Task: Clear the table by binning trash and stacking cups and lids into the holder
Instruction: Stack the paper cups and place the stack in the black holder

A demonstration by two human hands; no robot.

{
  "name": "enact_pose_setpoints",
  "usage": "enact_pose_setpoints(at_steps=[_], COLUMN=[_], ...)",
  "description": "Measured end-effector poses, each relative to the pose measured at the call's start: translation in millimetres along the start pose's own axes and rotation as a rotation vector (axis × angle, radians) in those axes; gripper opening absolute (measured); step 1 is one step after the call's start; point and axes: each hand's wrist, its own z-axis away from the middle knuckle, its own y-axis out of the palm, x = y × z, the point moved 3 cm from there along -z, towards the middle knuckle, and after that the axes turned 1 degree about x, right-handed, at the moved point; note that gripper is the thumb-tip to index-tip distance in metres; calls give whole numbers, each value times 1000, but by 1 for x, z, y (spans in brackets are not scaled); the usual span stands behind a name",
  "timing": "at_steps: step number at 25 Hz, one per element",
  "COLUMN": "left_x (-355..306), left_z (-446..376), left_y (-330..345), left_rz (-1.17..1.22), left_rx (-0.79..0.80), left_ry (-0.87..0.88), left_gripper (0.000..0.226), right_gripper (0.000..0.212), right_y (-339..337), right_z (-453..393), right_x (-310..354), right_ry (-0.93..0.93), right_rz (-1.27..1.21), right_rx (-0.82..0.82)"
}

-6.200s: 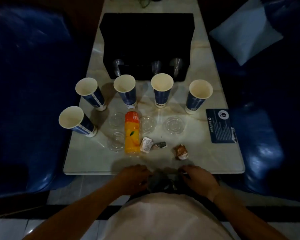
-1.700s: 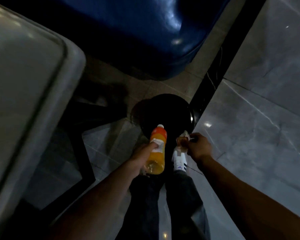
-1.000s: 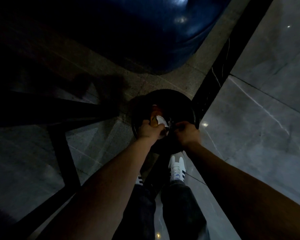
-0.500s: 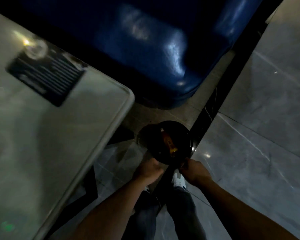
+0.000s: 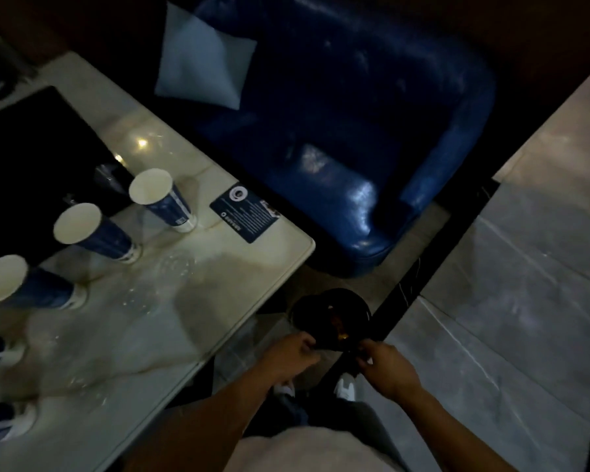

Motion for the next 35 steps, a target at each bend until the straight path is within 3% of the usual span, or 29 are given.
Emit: enact_pose_setpoints(at_steps=[6, 10, 13, 18, 23, 30, 35], left_x=[6, 22, 41, 87, 150, 235, 272], left_z=[63, 100, 127, 177, 226, 273, 314], left_y=[2, 3, 1, -16, -45, -76, -121], left_rz=[259, 324, 328, 273, 140, 33, -127], left_rx=[-287, -450, -503, -499, -454, -410, -506], left_ry=[92, 144, 70, 8, -135, -305, -300], left_gripper=[32, 27, 29, 26, 38, 45, 55], right_gripper=[31, 37, 41, 42, 37, 40, 41], right_y=[-19, -21, -26, -21, -1, 40, 69], right_z=[34, 37, 29, 7, -8, -19, -20], right_x=[9, 18, 39, 97, 180, 285, 374], right_ry=[-182, -299, -386, -544, -716, -831, -929], right_rz=[127, 255, 372, 481, 556, 718, 699], right_rx=[-83, -18, 84, 267, 407, 475, 451])
